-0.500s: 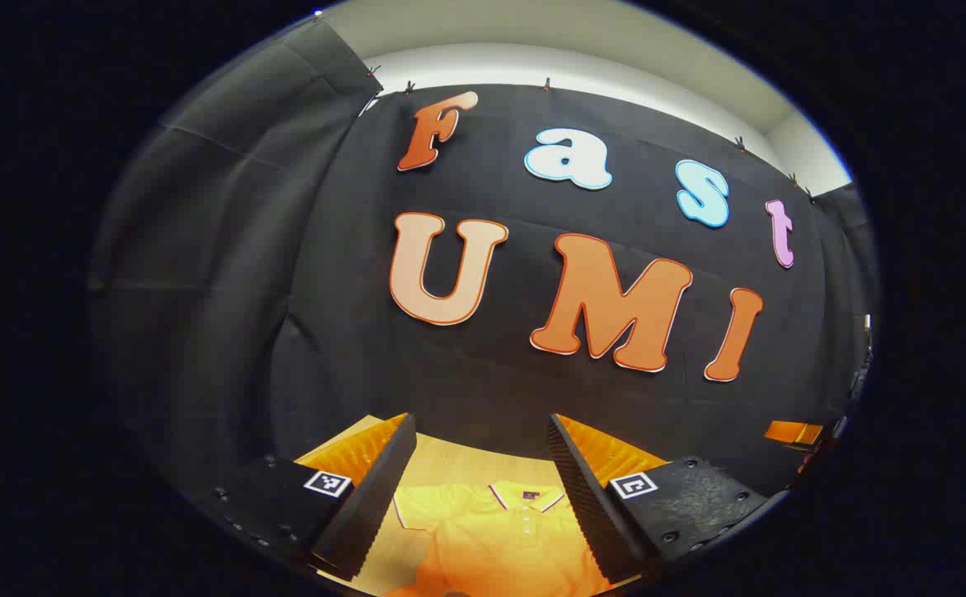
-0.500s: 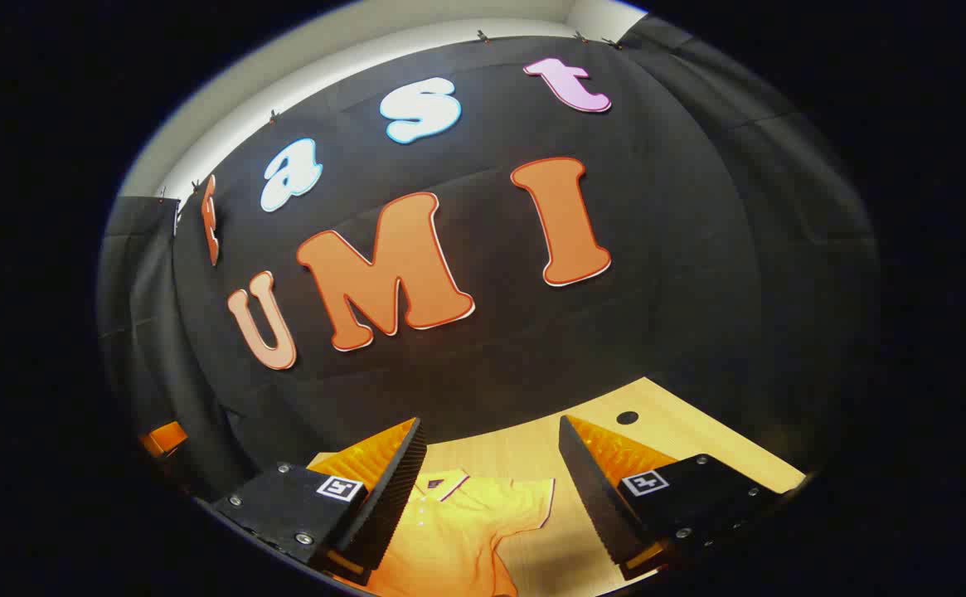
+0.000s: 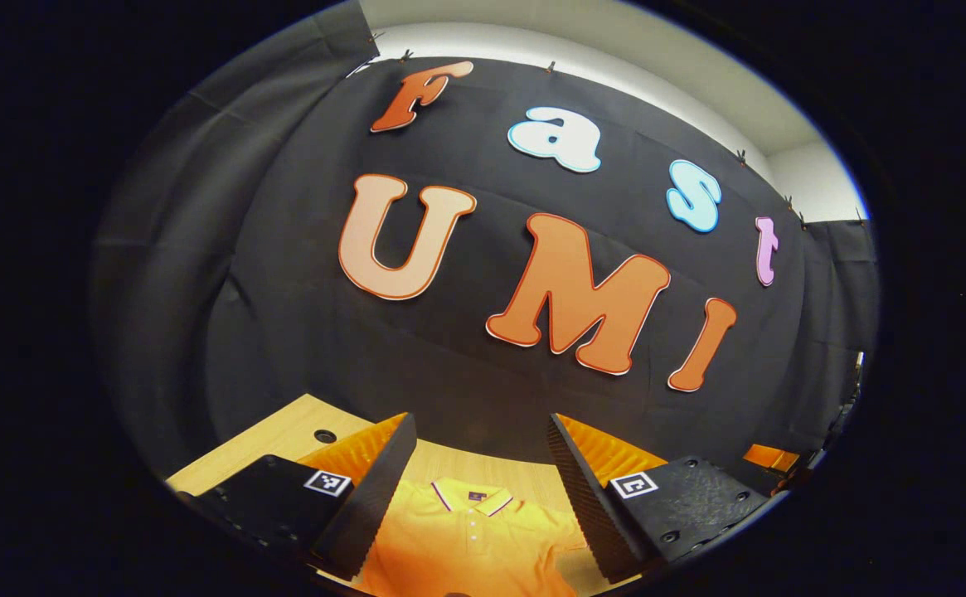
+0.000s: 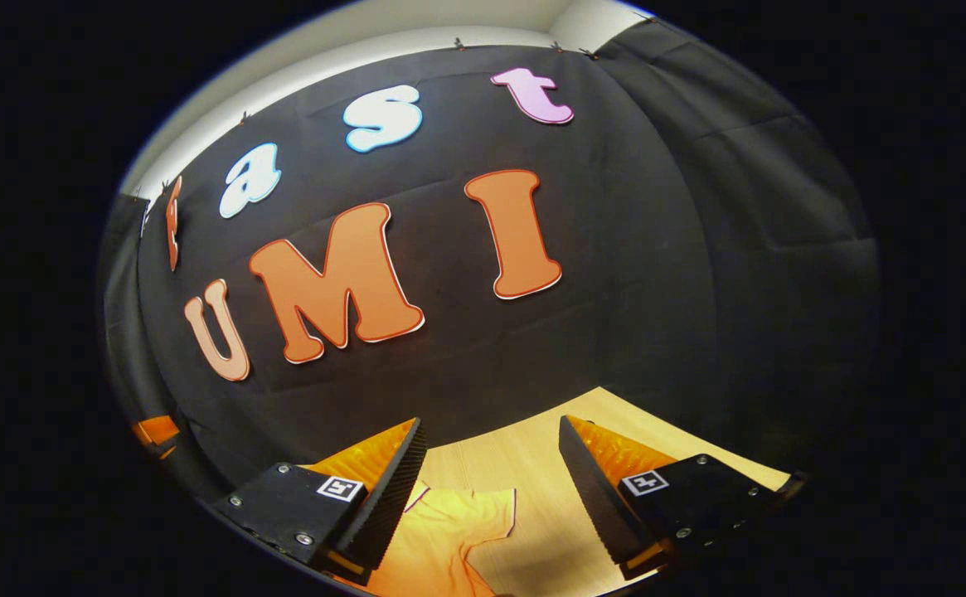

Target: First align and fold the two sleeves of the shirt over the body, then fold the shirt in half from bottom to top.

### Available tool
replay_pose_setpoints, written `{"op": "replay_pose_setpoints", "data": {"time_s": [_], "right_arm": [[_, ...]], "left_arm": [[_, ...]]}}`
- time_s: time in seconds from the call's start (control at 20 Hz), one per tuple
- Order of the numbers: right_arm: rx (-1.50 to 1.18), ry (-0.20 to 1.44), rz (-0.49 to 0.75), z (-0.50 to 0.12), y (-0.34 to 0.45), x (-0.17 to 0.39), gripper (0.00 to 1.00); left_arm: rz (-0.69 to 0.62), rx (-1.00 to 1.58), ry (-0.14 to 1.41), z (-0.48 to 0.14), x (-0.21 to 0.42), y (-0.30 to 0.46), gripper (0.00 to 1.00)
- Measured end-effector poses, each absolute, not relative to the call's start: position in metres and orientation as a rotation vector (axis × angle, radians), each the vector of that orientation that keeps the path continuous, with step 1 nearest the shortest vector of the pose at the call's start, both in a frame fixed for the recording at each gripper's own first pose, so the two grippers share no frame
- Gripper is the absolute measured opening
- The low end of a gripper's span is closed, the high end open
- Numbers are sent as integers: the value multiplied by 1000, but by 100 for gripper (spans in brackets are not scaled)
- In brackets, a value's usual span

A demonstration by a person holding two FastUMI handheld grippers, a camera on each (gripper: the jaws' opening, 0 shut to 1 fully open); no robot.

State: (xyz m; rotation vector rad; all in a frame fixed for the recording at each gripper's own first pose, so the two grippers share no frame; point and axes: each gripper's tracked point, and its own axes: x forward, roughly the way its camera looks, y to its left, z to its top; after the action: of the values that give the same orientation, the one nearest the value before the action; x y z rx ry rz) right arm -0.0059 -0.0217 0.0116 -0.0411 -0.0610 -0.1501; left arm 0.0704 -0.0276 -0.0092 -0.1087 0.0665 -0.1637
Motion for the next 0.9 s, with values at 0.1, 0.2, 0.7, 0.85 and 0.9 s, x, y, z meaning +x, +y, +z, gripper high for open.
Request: {"op": "replay_pose_setpoints", "data": {"time_s": [0.1, 0.2, 0.7, 0.85, 0.9], "right_arm": [[-70, -44, -175, 9, -19, -6, 97], [-80, -16, -174, 4, -9, -5, 97], [-79, 139, -144, -12, 26, 35, 97], [-19, 304, -92, -42, 35, 70, 97], [-18, 354, -97, -53, 33, 84, 98]], "left_arm": [[-145, -84, 55, -7, 82, -12, 98], [-111, -19, 42, -2, 87, 9, 98], [-121, 101, 68, -13, 88, 27, 98], [-143, 102, 111, -34, 87, 23, 97], [-146, 101, 121, -39, 87, 24, 97]]}}
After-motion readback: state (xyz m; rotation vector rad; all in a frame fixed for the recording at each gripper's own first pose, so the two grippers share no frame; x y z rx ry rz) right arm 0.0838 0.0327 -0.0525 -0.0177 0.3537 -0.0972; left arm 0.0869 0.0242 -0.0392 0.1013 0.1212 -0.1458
